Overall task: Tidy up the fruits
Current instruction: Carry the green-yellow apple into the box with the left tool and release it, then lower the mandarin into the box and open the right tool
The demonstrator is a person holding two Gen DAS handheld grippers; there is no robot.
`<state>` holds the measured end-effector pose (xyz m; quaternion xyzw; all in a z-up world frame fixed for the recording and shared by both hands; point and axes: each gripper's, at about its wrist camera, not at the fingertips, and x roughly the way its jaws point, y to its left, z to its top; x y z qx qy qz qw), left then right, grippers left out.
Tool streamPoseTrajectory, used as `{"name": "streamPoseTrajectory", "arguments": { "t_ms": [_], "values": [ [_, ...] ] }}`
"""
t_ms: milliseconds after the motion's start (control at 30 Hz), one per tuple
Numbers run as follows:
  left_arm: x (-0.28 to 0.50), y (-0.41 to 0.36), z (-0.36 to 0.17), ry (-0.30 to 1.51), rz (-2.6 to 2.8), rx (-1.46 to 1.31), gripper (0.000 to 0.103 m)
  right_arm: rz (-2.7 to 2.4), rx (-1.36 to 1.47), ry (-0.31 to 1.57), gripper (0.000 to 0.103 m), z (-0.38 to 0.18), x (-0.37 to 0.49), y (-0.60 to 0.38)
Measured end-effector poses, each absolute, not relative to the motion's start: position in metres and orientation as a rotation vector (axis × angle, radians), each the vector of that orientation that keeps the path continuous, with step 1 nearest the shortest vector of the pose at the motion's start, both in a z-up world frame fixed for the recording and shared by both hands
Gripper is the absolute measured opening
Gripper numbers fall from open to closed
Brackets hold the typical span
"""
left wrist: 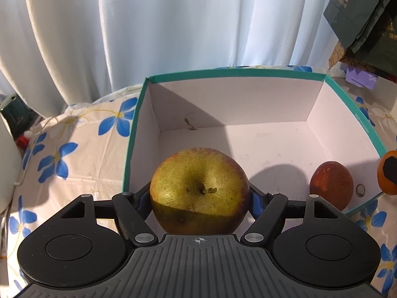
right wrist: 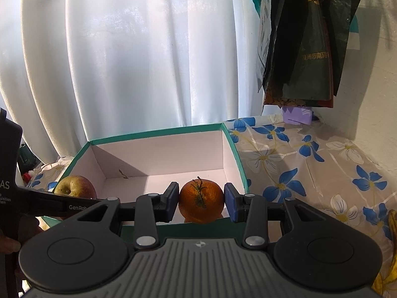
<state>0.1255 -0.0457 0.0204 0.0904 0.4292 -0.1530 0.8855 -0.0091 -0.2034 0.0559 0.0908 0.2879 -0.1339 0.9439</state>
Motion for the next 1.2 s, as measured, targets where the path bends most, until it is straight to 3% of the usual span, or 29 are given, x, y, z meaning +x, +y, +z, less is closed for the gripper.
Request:
{"name": "streamPoseTrajectory", "arguments": {
  "t_ms": [600,667,767,1200],
  "values": [
    [0.125,-0.049,0.022,0.881,-0.311,0.208,0.078,-0.278,0.190,0.583,0.039,0.057,-0.007,-0.206],
    [0.123,-0.049,0.027,0.854,-0.295,0.222,0.087,-0.276,0.190,0.582,0.039,0.057,-0.007,-0.206],
    [0.122,-0.047,0.031,0.853,-0.307,0.209,0.090,-0.274,0.190,0.580,0.039,0.057,-0.007,-0.206],
    [0.095,-0.033,0.055,0.824,-0.287,0.166,0.095,-0.270,0.180,0.586,0.039,0.053,-0.004,-0.204]
  ]
}}
